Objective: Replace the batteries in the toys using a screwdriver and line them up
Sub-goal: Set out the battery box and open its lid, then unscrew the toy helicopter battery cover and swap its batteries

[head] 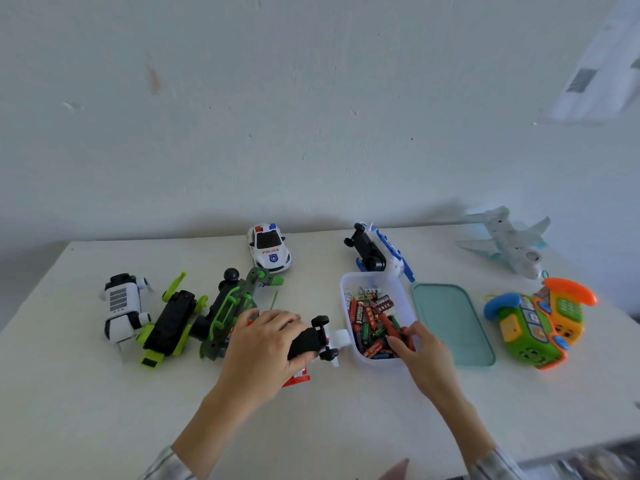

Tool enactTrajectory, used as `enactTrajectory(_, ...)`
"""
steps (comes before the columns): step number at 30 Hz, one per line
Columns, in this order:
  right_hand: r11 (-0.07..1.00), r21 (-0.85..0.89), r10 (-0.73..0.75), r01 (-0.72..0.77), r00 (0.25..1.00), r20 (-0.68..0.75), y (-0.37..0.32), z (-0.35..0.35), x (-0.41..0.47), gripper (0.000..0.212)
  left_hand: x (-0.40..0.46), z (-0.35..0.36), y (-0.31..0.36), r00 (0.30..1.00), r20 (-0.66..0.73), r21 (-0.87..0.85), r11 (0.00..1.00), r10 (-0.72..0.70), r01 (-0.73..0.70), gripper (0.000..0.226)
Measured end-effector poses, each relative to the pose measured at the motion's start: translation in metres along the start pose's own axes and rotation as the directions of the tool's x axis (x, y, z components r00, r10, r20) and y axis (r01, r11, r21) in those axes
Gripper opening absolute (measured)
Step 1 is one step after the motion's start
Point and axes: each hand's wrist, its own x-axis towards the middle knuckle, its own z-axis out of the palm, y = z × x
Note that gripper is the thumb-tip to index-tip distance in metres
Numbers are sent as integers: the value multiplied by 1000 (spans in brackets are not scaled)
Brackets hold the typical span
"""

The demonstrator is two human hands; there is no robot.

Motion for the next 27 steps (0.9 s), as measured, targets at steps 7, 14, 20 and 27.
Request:
enactTrajectory(7, 919, -359, 171, -162, 985, -9, -32, -9, 11, 18, -2, -3, 4, 999, 49, -23, 999, -22, 23, 41)
enactTrajectory(14, 999, -48, -22, 13, 983, -184, -68, -47, -1, 6, 1, -2, 1, 998, 59, -15, 999, -38, 39, 43)
enactTrajectory(20, 881, 381, -157, 279, 934, -321, -113, -72, -24, 5, 1, 0, 1, 998, 54, -32, 999, -31, 33, 43)
enactTrajectory(27, 769, 515, -289, 379, 925, -249, -141, -41, -45, 15, 2, -1, 2, 998, 48, -48, 998, -35, 38, 44)
